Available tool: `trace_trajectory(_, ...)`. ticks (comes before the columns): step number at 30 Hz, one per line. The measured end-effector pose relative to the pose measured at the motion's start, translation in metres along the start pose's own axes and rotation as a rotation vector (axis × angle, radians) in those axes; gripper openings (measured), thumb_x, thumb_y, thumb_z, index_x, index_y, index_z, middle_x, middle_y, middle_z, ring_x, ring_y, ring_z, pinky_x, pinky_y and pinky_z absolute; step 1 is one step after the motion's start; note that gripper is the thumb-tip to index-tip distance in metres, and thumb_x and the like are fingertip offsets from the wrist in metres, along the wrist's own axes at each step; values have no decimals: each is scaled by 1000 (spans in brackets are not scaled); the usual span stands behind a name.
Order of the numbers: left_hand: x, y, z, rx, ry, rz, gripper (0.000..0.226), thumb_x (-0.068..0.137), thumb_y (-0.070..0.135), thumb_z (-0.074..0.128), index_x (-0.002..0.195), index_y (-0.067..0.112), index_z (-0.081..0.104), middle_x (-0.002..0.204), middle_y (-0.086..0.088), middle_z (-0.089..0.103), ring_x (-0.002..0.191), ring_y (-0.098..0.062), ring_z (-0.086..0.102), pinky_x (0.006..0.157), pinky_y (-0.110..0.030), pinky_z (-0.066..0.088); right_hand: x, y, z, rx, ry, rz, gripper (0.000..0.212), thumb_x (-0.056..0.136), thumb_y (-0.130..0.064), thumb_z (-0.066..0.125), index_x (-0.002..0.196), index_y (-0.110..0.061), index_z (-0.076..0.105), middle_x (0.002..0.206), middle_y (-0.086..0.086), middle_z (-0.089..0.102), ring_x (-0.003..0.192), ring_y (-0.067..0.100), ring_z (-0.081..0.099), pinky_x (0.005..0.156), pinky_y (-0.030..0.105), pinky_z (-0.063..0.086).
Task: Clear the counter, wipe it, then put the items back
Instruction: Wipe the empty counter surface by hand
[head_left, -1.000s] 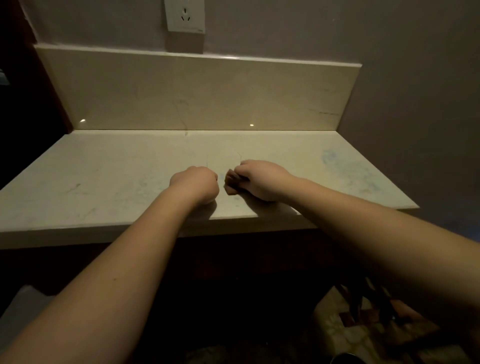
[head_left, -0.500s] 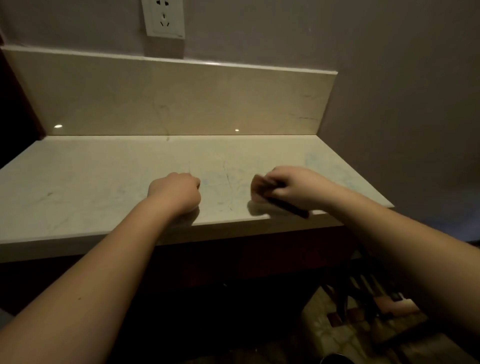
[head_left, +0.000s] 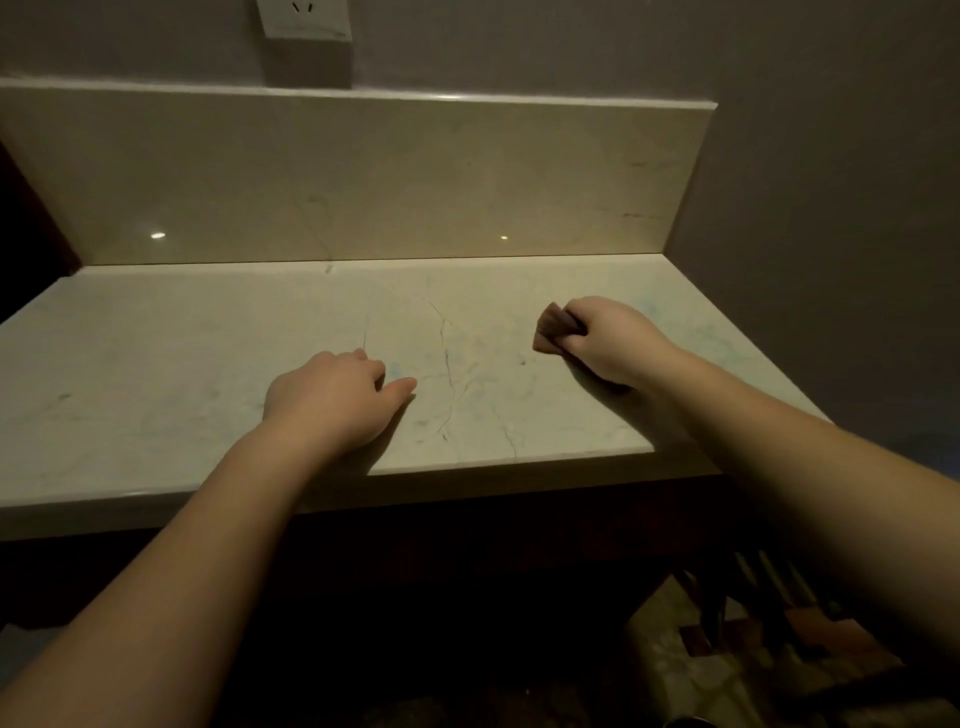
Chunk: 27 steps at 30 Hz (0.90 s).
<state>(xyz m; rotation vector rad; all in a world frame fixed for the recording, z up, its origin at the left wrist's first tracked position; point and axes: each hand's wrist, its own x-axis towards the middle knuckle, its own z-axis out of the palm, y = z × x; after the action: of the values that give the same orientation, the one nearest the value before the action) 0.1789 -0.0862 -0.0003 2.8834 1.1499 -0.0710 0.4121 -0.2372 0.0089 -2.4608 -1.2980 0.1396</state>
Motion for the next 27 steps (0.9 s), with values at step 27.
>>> trace_trajectory(27,-2,-1,-4,65,-37,-33,59,98,62,21,138,30,51,152,4,40,130,-24,46,85,-39,46,-12,-42,20,-76,-54,-275,7,93,-25,56,91,-19,56,90,-2,52,89,22,53,69,29,31)
